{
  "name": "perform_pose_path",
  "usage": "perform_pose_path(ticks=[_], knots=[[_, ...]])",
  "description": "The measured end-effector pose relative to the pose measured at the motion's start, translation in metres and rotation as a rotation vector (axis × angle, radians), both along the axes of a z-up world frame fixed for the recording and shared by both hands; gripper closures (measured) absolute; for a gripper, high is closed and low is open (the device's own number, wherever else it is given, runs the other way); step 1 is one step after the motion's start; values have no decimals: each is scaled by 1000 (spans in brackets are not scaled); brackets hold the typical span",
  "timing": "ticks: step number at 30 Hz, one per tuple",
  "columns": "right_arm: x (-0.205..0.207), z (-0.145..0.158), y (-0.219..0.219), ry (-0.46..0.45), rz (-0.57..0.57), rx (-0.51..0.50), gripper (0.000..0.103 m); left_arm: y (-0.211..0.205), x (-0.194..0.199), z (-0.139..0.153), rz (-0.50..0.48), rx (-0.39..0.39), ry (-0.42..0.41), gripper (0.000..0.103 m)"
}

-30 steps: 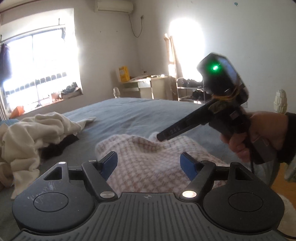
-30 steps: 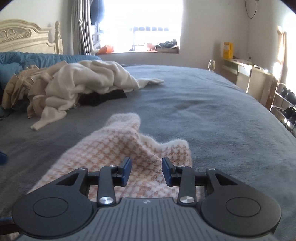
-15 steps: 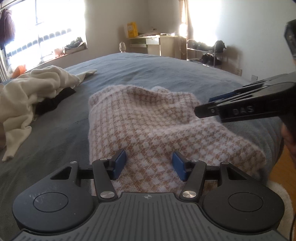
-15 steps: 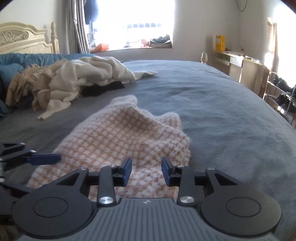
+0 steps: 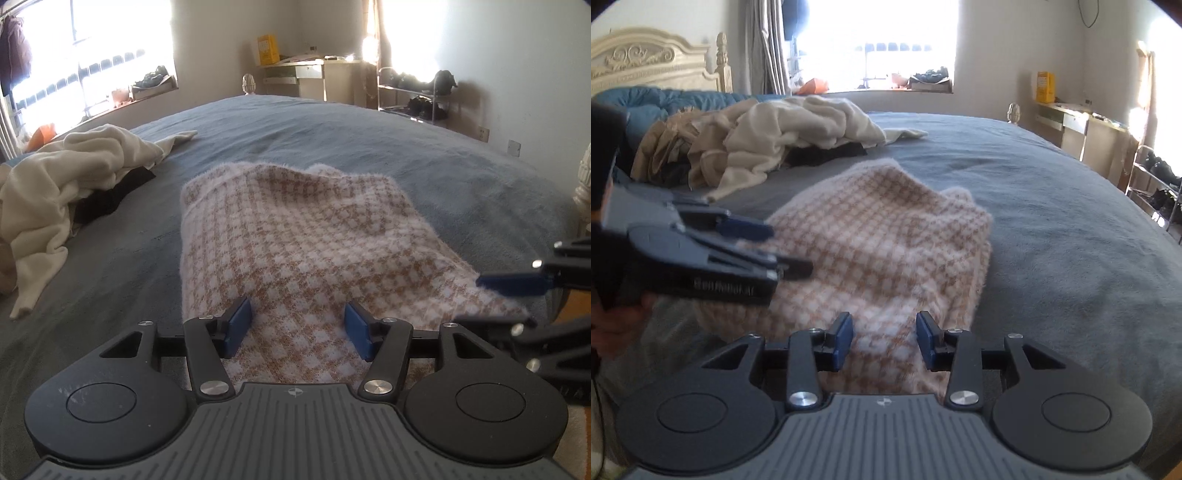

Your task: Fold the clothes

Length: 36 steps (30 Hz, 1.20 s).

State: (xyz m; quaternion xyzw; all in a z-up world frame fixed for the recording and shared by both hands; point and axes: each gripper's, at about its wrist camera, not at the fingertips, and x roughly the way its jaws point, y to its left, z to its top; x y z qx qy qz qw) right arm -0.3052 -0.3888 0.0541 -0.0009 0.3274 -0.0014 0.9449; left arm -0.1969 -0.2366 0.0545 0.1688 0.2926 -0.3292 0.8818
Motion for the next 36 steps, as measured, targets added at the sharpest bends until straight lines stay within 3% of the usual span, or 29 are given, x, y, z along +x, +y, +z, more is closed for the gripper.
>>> perform_pose_path(ticks=[2,5,8,11,13,14,21,24,27,33,36], knots=[[1,-21,2,19,-16,1,60,-2,-1,-1,-4,7,-3,44],[-3,-23,4,-11,-37,5,60,0,-2,0,-6,5,-18,44],[-17,-10,-7,-77,-87,94,57,14,2,3,-26,-88,13,35],[-44,8,-28,-183,-191,212,35,31,-4,9,-58,-173,3,27],[-63,20,-42,-264,-271,260,6,39,-11,13,-84,-211,-9,26],[-73,24,-49,-307,-303,272,0,40,-15,15,-100,-212,-19,25],[-102,35,-83,-438,-532,287,0,40,-46,14,-163,-186,-85,22],[-104,24,-94,-432,-553,322,0,44,-51,9,-133,-183,-95,21],[-97,9,-105,-384,-493,400,0,62,-43,9,-68,-248,-33,21],[-38,-32,-125,-188,-255,789,0,104,-15,-5,35,-394,168,16],[8,-52,-130,-44,-186,865,0,118,-7,-17,79,-450,248,16]])
